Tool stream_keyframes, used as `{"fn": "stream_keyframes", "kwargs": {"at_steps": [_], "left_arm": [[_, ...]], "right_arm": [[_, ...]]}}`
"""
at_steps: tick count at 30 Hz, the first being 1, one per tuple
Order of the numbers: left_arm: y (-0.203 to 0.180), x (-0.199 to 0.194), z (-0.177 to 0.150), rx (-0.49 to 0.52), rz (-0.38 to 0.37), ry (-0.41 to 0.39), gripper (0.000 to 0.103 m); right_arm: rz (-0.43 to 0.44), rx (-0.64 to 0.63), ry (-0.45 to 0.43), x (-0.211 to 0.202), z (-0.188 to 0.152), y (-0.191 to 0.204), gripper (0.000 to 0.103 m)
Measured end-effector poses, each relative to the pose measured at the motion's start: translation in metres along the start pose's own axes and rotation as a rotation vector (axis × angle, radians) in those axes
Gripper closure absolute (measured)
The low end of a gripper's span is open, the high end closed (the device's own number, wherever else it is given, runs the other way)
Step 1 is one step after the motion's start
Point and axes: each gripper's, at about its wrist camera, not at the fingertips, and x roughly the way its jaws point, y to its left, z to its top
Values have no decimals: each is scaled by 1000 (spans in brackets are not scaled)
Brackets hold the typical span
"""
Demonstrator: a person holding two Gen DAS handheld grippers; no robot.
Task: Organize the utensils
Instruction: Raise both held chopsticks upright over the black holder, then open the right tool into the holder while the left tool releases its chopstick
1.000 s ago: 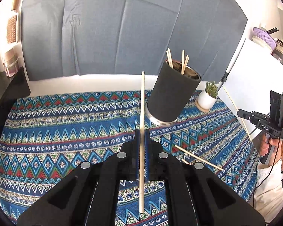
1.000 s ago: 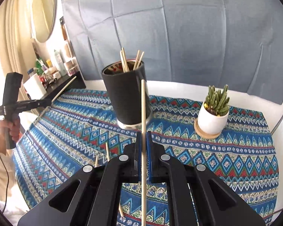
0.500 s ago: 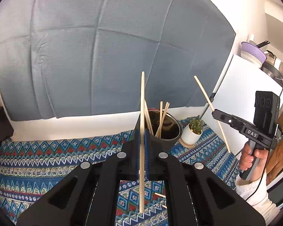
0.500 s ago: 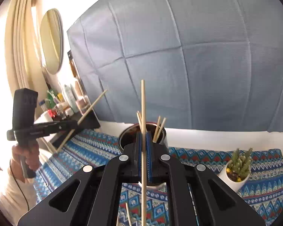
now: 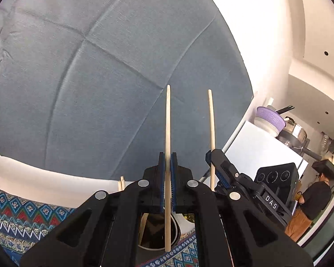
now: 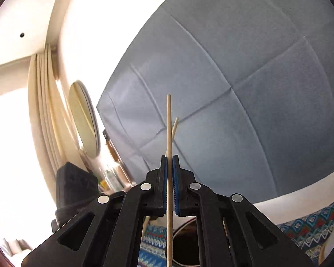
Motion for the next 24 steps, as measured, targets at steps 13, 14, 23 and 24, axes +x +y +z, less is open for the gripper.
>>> {"fn": "stream_keyframes", "kwargs": {"at_steps": [13, 14, 23, 24], "left_arm": [[-9, 21, -37, 157, 64, -132, 98], [-11, 23, -39, 171, 68, -121, 98], [-6, 14, -53, 194, 85, -85, 98], [-7, 12, -53, 204, 90, -79, 98]], "right_arm": [[-65, 75, -47, 24, -31, -44, 98], [-70, 68, -38, 25, -34, -45, 98], [-116, -46, 67, 22, -47, -30, 98], [-119, -59, 80, 21, -47, -27, 98]]}}
